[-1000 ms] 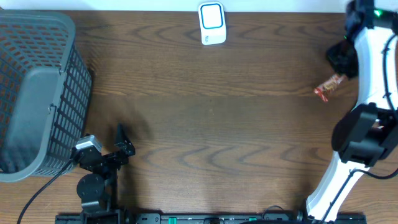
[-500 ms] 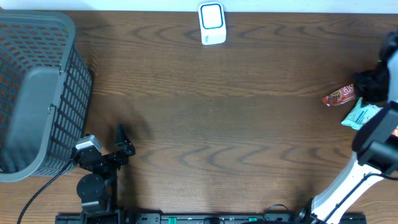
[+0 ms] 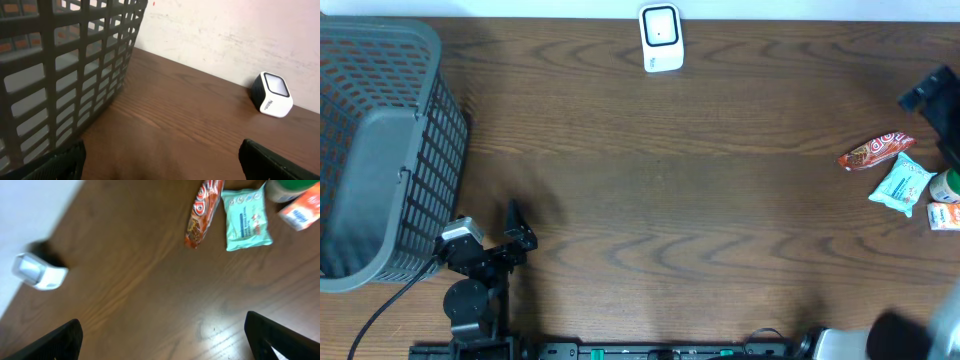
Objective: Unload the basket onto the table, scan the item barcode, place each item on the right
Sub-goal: 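Withdraw the right gripper from the placed items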
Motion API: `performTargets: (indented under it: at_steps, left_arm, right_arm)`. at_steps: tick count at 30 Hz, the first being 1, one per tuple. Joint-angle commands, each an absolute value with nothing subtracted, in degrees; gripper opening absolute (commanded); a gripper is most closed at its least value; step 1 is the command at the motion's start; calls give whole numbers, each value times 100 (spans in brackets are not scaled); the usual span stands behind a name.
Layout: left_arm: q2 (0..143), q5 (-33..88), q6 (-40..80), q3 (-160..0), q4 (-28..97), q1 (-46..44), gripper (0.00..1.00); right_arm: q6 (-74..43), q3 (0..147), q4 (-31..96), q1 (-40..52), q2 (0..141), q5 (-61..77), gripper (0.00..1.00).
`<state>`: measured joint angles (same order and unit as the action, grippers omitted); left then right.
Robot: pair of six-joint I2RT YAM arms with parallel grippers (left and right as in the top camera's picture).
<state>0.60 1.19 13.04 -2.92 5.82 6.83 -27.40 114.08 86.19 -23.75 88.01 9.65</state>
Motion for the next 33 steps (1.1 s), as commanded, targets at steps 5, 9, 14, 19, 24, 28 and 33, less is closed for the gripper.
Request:
performTargets:
  at_steps: [5,9,14,19,24,28,33]
  left_arm:
    - [23,67,1205,-193,766,655,98]
    - [23,67,1205,-193,768,655,98]
    - [23,67,1205,-193,766,655,98]
    - [23,67,1205,-193,766,655,98]
    - [23,67,1208,-193,766,655,98]
    - [23,67,1208,-193,766,655,98]
    - [23,67,1205,-193,766,655,98]
  right_arm:
    - [-2458,11472,8799,-2368,6851,974,99]
    - [-2458,11472,8814,-2368,6018,974,99]
    - [-2458,11472,8814,-2368,5017,974,99]
    - [-2458,11472,8827,-2362,4187,974,99]
    - [-2458,11469,9089,-2071,3557,976,99]
    - [-2458,11469,9566,-1514,3074,976,99]
    - [-2458,11458,9727,-810,2480,978,99]
